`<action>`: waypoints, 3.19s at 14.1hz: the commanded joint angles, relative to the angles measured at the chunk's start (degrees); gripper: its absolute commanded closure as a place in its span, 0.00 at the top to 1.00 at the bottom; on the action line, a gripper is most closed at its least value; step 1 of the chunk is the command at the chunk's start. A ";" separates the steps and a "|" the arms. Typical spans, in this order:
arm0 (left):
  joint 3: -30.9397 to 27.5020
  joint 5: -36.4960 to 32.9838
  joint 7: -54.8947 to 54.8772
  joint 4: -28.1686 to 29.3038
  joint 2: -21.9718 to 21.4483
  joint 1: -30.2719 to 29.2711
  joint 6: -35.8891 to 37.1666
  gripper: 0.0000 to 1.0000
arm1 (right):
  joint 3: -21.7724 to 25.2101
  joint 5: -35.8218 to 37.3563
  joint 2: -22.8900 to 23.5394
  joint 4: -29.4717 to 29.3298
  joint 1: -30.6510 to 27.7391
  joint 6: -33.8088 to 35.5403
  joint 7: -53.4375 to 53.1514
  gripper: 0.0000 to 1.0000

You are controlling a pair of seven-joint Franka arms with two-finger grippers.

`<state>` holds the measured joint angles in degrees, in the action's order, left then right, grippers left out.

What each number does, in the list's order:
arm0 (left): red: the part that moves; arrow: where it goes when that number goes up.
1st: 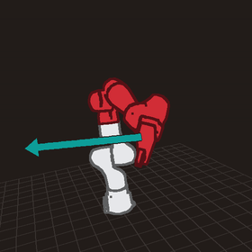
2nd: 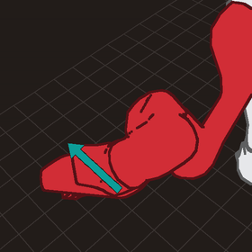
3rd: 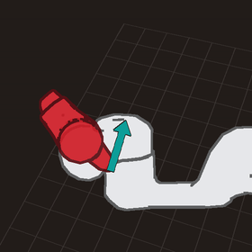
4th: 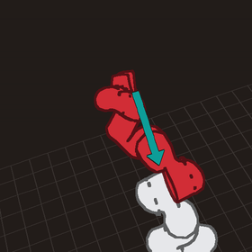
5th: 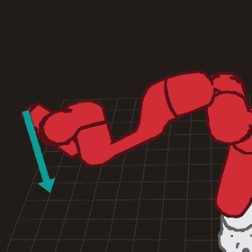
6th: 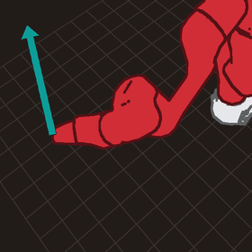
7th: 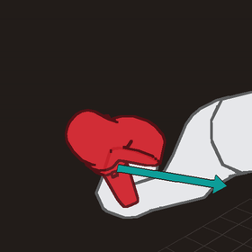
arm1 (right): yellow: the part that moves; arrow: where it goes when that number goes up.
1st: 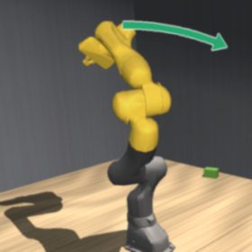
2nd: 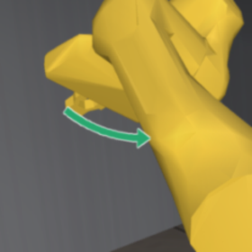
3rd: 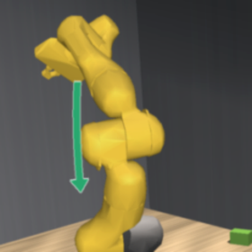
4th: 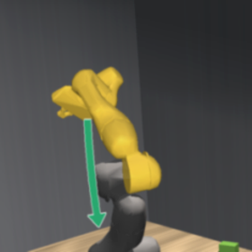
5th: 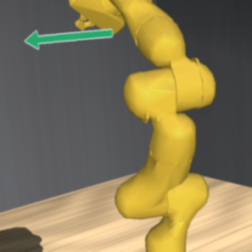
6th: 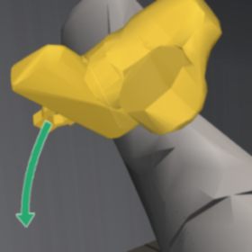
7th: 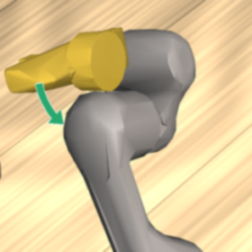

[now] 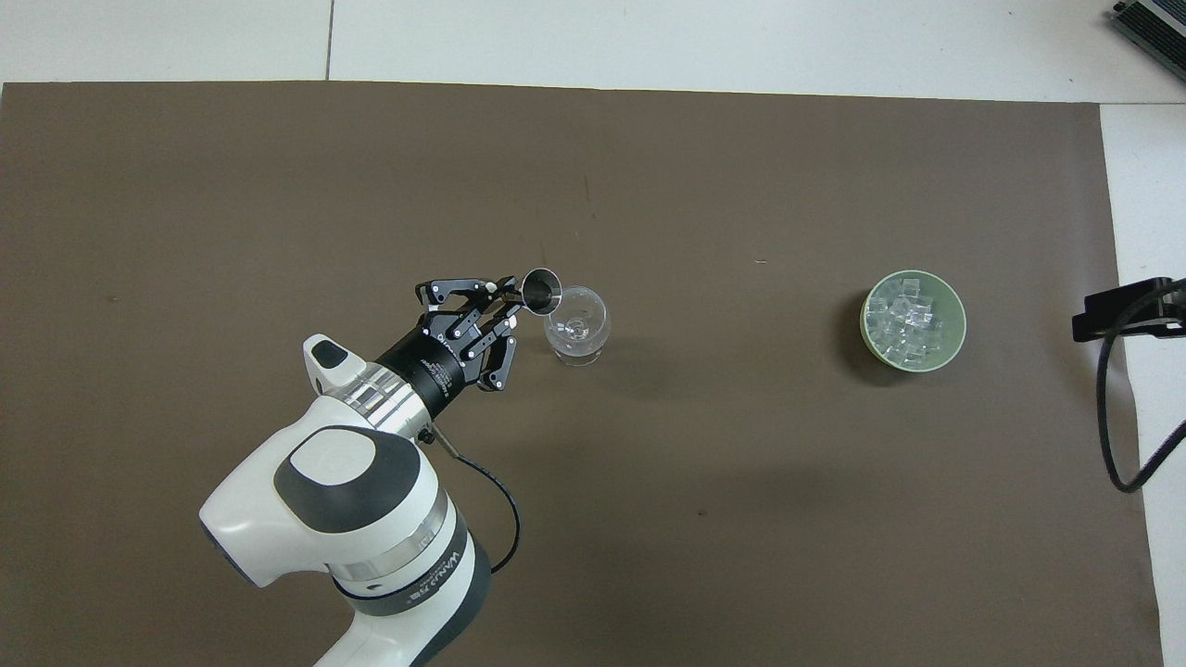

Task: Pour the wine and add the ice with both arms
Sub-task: 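Bring the held jigger over the rim of the clear glass, then tilt the jigger with the left gripper toward the glass opening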

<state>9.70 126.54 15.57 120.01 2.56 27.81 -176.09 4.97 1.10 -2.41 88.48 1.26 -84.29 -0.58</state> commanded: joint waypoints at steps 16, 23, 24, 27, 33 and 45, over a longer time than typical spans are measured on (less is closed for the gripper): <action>0.32 -7.98 -1.67 -6.01 3.68 2.77 -9.62 0.00 | -0.13 -0.57 -1.28 1.43 -0.12 -0.35 -0.21 1.00; 0.32 -7.98 -5.54 -5.84 3.68 3.74 -11.20 0.00 | -0.13 -0.57 -1.19 1.34 -0.12 -0.44 -0.21 1.00; 0.32 -7.98 -6.07 -5.84 3.77 4.00 -11.82 0.00 | -0.13 -0.57 -1.28 1.43 -0.12 -0.44 -0.21 1.00; 0.32 -7.98 -7.48 -5.66 3.77 4.36 -11.91 0.00 | -0.13 -0.57 -1.19 1.43 -0.12 -0.44 -0.21 1.00; 0.50 -7.89 -10.47 -5.48 3.77 4.53 -12.61 0.00 | -0.13 -0.57 -1.19 1.43 -0.12 -0.44 -0.21 1.00; 0.50 -7.98 -13.98 -5.83 4.21 4.88 -12.96 0.00 | -0.13 -0.57 -1.28 1.43 -0.12 -0.44 -0.21 1.00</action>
<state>10.82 119.13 2.70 115.46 6.17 31.33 -187.26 4.97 1.10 -2.41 88.48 1.26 -84.29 -0.58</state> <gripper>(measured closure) 0.789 0.000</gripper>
